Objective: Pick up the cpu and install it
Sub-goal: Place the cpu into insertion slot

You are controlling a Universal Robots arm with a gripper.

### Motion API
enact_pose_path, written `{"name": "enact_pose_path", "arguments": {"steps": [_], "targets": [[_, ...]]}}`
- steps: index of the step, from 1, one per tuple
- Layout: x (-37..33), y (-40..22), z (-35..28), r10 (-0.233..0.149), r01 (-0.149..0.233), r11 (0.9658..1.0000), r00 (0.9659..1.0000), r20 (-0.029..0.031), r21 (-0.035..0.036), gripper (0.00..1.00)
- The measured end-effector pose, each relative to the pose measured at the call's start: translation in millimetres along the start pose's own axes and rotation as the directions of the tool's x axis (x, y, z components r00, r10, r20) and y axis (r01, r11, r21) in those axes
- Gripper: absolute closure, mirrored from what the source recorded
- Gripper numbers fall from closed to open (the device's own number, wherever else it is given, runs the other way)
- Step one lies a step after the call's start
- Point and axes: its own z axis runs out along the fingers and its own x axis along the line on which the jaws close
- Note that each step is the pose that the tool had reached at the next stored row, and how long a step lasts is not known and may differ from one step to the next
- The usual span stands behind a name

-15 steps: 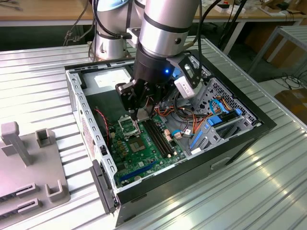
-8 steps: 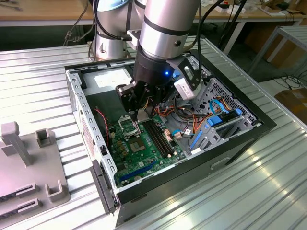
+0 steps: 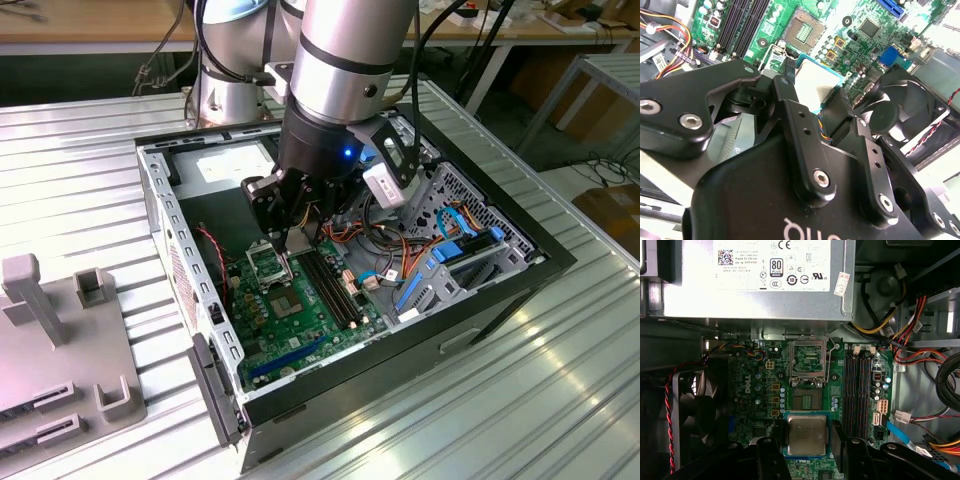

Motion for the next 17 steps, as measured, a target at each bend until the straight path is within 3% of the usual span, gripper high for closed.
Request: {"name": "enact_pose_path", "arguments": {"steps": [5,10,17], "targets": [[-0.1,0.1,0.8,0.000,0.000,1.0000,1.0000,-0.0001,0.0022,0.53],[-2.5,0.5,13.3,0.001,-0.001,1.0000,1.0000,-0.0001,0.0024,0.53],[-14.4,1.9,28.4,0.001,-0.001,1.0000,1.0000,-0.0006,0.0025,0.53]]}}
